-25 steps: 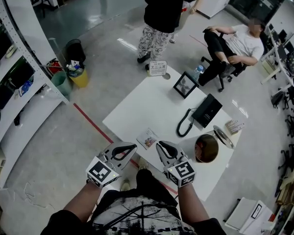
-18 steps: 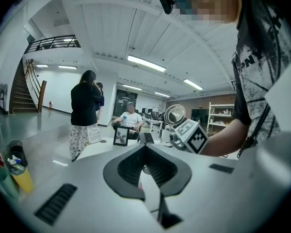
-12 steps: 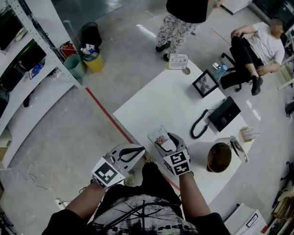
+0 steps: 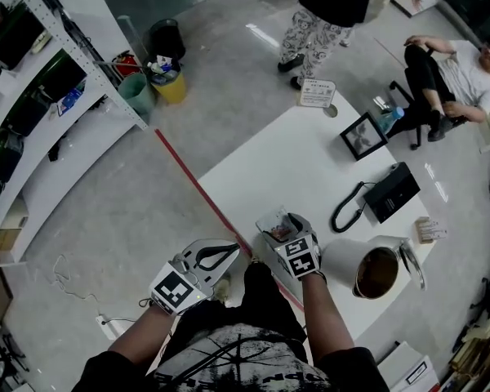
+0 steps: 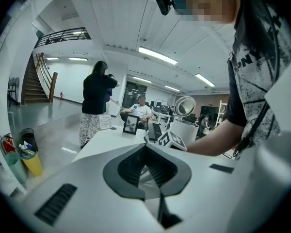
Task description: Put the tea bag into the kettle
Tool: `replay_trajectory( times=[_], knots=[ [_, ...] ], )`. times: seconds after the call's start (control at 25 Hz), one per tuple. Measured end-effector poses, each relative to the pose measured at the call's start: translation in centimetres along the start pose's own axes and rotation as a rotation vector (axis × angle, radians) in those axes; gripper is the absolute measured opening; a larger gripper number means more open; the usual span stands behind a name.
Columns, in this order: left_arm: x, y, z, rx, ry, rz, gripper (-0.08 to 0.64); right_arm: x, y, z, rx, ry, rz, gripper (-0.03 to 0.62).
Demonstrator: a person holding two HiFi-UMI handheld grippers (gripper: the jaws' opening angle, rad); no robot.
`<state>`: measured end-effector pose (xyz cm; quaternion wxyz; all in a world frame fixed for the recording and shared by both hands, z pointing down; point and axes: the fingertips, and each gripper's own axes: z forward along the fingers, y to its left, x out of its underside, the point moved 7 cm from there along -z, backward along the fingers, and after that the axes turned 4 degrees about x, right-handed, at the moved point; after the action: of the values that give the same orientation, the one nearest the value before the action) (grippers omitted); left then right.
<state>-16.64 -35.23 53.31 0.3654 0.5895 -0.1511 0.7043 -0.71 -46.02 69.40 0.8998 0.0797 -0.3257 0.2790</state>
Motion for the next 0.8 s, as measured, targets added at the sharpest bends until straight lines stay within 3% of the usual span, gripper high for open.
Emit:
replay_trajectory(
  times=[0.44, 0.48, 0.56, 0.8],
  knots=[
    [0.70, 0.41, -0.46, -0.028, -0.001, -0.044, 0.008, -0.05, 0.04, 0.34, 0.023, 0.022, -0.029, 0.361],
    [0.75, 0.35, -0.41, -0.026, -0.004, -0.046, 0.008, -0.09, 0.05, 0.26, 0.017, 0.023, -0.030, 0.346],
    [0.88, 0.20, -0.36, -0.023, -0.003, -0.042, 0.009, -0.08, 0.16, 0.10, 0.009, 0.022, -0.030, 0.204],
    [0.86, 0.04, -0.62, -0.020, -0.001, -0.030, 0.008, -0.01, 0.75, -0.01, 0.016, 0.015, -0.056, 0.134]
  ],
)
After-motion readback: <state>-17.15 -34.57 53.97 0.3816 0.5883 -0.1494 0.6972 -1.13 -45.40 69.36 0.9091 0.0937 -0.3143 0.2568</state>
